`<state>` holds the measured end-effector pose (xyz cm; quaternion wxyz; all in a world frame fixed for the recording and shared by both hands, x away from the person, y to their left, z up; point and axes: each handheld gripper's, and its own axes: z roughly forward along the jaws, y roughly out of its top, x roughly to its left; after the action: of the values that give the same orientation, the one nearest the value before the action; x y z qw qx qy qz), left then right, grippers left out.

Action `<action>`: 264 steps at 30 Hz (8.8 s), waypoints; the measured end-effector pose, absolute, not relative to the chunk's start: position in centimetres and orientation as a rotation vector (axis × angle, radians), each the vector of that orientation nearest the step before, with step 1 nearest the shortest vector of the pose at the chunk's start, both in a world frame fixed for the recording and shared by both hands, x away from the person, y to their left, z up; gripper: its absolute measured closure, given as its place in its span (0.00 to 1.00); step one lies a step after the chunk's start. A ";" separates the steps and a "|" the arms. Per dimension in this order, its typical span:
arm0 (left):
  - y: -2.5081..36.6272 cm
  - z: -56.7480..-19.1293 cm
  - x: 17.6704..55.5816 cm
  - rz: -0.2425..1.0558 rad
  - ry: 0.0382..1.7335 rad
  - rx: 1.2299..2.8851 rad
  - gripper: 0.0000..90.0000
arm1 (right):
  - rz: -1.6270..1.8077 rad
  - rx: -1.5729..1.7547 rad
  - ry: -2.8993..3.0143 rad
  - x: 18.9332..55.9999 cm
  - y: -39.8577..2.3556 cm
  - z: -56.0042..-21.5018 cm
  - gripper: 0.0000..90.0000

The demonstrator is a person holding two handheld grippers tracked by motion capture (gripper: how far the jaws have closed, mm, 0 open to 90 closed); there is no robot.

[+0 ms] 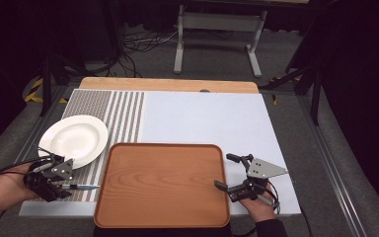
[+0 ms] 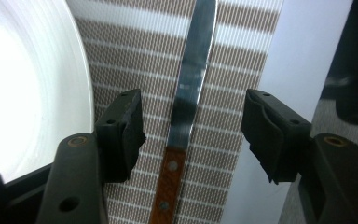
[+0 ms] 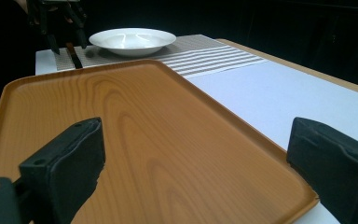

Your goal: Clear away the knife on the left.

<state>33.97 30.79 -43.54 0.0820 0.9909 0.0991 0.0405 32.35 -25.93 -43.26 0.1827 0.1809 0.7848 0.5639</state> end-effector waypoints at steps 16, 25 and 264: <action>32.0 -44.8 34.7 0.055 0.245 3.113 0.59 | 1.598 0.498 2.236 32.4 -25.8 -43.3 0.06; 31.9 -44.8 34.7 0.117 0.145 3.156 0.79 | 1.603 0.497 2.244 32.4 -25.7 -43.4 0.06; 13.7 -42.0 33.9 0.104 0.245 2.727 1.00 | 1.618 0.498 2.277 32.4 -25.7 -43.6 0.08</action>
<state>33.92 13.70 -41.96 0.1995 0.9752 0.0877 0.0372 32.37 -25.69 -43.65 0.1517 0.1734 0.7932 0.5637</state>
